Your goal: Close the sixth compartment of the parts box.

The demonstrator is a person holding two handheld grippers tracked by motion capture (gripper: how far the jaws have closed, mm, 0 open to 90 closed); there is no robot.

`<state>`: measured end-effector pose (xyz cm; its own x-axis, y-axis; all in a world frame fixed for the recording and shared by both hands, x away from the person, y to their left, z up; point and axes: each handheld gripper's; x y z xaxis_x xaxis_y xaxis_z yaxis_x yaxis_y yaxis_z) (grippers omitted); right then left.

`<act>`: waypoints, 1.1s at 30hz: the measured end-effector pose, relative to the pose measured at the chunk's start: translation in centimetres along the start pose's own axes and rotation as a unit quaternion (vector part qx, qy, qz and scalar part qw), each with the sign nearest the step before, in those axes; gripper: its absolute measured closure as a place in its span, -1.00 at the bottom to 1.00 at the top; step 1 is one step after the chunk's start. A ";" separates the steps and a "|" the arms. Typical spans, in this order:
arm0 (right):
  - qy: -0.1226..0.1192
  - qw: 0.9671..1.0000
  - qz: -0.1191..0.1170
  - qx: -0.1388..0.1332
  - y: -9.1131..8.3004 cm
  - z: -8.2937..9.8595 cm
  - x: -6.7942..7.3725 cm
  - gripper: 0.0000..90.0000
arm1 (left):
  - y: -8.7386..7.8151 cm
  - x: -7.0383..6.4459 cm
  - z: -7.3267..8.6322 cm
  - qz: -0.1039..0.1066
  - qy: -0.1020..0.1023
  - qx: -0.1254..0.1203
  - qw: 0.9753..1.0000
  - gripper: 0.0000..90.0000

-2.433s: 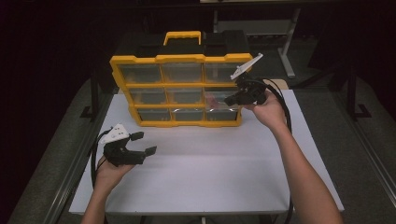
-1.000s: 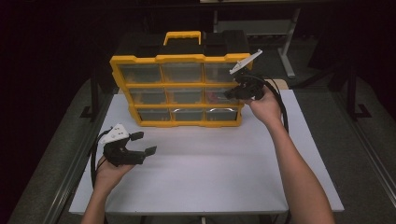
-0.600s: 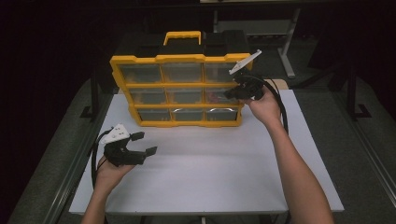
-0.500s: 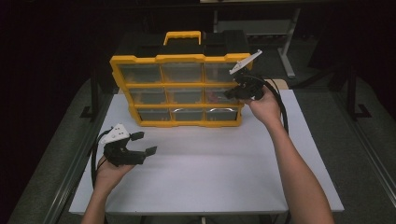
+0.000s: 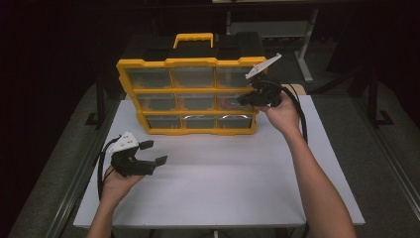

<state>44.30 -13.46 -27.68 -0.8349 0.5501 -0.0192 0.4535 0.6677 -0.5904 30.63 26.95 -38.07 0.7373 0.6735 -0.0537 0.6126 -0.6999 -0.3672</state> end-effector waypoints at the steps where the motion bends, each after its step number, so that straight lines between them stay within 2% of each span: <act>1: 0.007 1.000 -0.001 0.000 -0.1 0.0 0.1 0.87 | 0.1 0.0 0.0 0.000 0.002 0.001 1.000 -0.54; 3: -0.002 1.000 -0.005 -0.008 -0.2 0.2 0.0 0.85 | 0.1 0.0 0.0 0.001 0.005 0.002 1.000 -0.54; 4: 0.011 1.000 -0.011 -0.006 -0.4 0.3 0.2 0.83 | 0.1 -0.1 0.0 0.002 0.003 0.003 1.000 -0.54; 14: 0.027 0.999 -0.029 -0.023 -0.7 1.3 0.4 0.60 | 0.4 -0.3 0.1 0.004 0.002 0.006 1.000 -0.54; 16: 0.039 0.998 -0.035 -0.031 -0.7 1.4 0.5 0.56 | 0.4 -0.3 0.1 0.004 0.002 0.006 1.000 -0.54; 33: 0.052 0.997 -0.027 -0.054 -1.6 3.3 0.4 0.27 | 0.5 -0.4 0.1 0.012 0.004 0.007 1.000 -0.54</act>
<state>42.19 -15.95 -29.38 -0.8245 0.5575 0.0971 0.4450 0.7447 -0.4973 30.59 26.36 -38.33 0.7547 0.6538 -0.0553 0.5901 -0.7132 -0.3784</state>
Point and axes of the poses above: each handheld gripper's, and its own axes: y roughly forward along the jaws, z roughly out of its underside, x roughly to its left, and after that the axes turned 8 degrees about -x, right-handed
